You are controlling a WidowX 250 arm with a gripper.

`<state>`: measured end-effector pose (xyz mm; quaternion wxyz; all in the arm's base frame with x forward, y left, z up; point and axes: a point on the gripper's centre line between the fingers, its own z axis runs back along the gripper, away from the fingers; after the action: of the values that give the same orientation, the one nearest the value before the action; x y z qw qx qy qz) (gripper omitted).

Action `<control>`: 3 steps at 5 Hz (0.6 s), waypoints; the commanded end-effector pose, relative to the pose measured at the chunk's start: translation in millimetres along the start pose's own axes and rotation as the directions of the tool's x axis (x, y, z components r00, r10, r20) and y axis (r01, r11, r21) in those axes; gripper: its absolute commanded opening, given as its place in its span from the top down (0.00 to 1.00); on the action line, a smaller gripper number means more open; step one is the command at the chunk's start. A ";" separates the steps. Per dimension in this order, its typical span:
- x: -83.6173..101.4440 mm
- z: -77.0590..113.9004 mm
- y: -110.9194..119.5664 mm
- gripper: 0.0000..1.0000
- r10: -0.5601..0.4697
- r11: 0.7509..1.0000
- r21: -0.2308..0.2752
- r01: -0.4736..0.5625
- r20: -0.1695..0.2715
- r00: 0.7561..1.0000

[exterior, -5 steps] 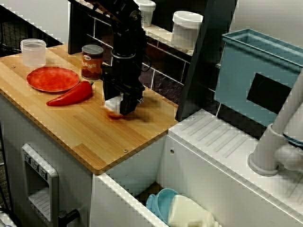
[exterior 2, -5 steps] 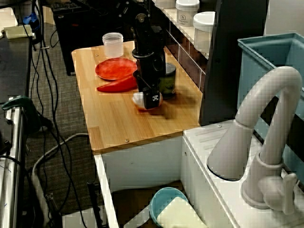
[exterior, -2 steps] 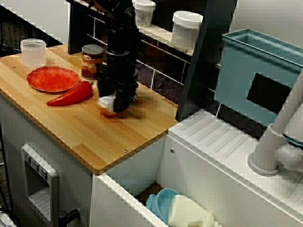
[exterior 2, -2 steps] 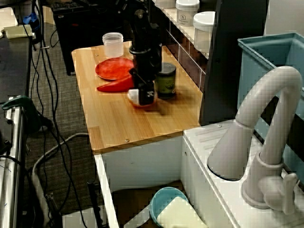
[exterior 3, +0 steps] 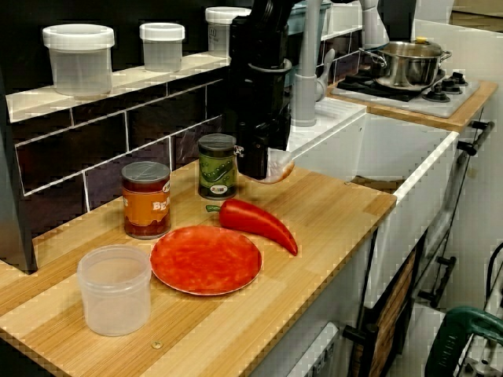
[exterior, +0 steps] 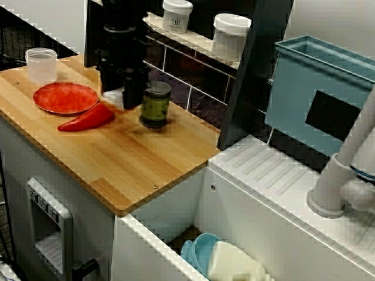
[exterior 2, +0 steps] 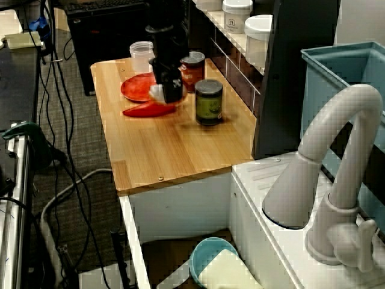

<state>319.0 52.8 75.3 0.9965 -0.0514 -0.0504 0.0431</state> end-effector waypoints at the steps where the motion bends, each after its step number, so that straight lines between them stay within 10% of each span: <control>1: 7.7 49.9 49.9 1.00 0.053 0.998 -0.051 -0.049 0.089 0.995; 3: 3.1 43.8 82.3 1.00 0.030 0.999 0.031 -0.034 0.119 0.992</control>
<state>310.1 135.1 99.8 0.9928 -0.0393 -0.0910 0.0666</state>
